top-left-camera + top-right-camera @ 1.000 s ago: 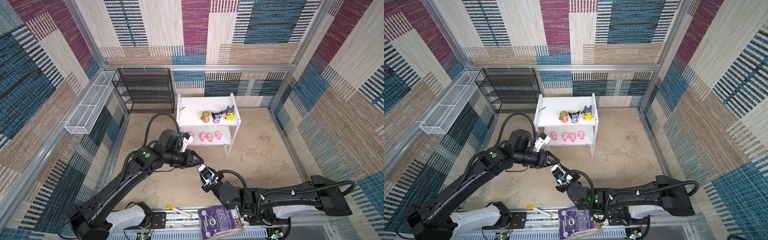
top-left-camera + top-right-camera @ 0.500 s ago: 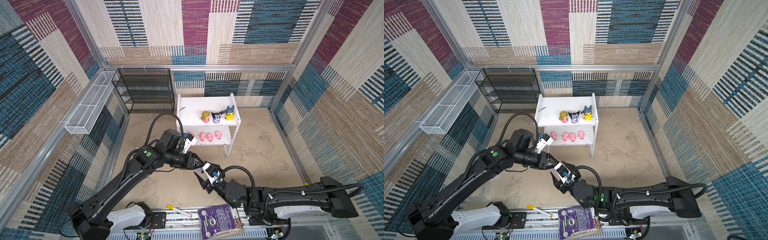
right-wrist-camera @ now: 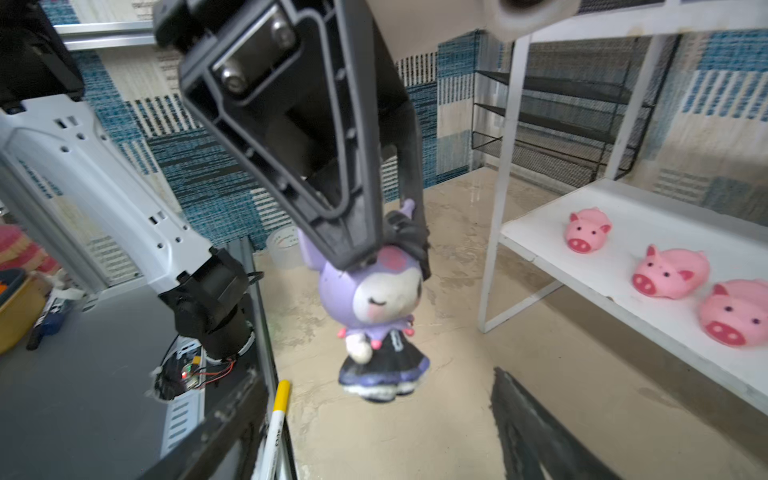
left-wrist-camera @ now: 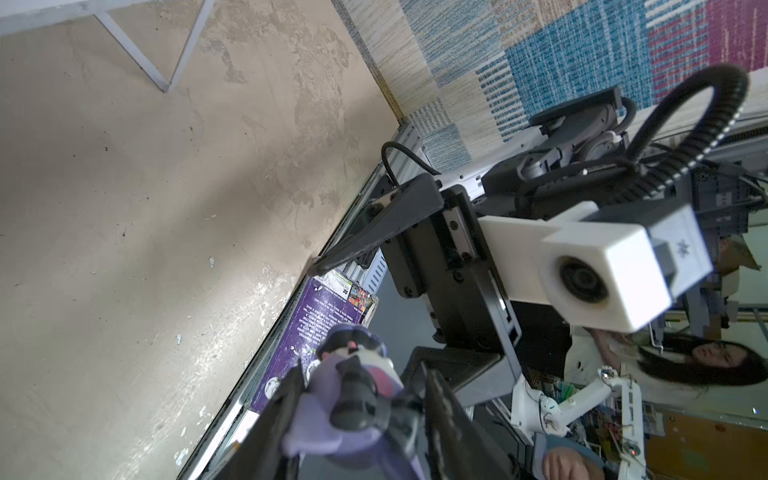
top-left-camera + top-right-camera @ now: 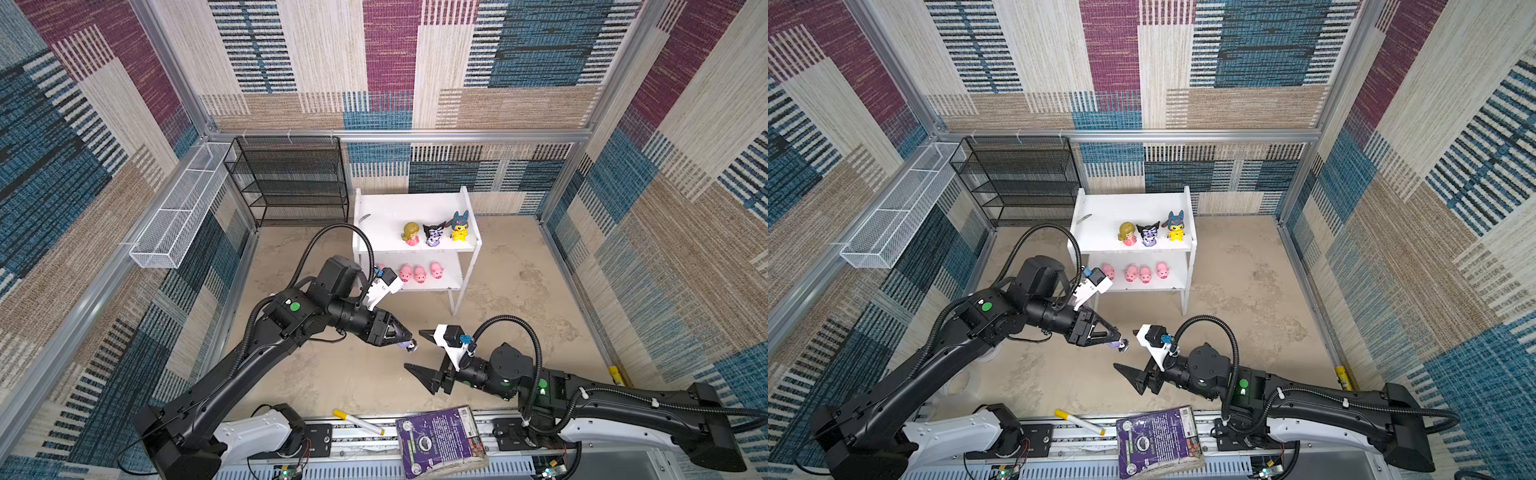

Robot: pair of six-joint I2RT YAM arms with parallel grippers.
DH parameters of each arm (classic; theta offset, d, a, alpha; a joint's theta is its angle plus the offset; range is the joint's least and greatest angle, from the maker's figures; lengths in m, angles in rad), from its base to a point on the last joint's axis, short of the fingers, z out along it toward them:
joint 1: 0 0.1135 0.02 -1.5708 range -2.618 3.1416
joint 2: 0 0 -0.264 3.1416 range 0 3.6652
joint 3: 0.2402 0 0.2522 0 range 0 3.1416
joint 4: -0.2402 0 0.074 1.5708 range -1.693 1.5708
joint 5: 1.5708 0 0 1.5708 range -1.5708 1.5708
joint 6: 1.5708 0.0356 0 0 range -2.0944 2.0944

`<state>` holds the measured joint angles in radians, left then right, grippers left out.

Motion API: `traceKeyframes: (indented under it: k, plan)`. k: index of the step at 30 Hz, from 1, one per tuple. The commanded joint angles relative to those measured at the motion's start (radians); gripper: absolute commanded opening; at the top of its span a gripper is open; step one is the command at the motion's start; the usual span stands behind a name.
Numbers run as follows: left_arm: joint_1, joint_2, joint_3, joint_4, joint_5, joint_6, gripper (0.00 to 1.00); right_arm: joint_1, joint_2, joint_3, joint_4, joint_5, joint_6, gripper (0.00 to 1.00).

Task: Place and organize the plastic toys onto the shelf
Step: 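Close the left gripper on the purple figure held by the right gripper, then hold the purple figure between both grippers, adjusting the handover grip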

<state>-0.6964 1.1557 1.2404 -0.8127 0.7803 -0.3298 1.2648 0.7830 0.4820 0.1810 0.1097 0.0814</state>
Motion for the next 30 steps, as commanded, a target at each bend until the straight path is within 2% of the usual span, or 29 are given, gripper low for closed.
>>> traceKeyframes:
  k: [1,4,11,17,25,30]
  plan:
    - [0.001,-0.008,0.017,-0.048,0.062,0.121,0.36,-0.009,0.010,0.020,-0.014,-0.172,0.005,0.85]
    - [0.000,-0.014,0.031,-0.072,0.062,0.170,0.36,-0.021,0.033,0.031,0.011,-0.228,0.017,0.84]
    - [0.001,0.002,0.044,-0.123,0.061,0.228,0.36,-0.048,0.125,0.087,0.037,-0.245,0.057,0.78]
    - [0.000,0.015,0.033,-0.137,0.047,0.248,0.35,-0.063,0.189,0.142,0.018,-0.226,0.074,0.69]
    - [0.001,0.016,0.038,-0.144,0.033,0.269,0.35,-0.075,0.237,0.170,-0.001,-0.264,0.078,0.46]
    - [0.001,0.028,0.047,-0.168,0.026,0.298,0.34,-0.082,0.240,0.175,-0.025,-0.312,0.078,0.45]
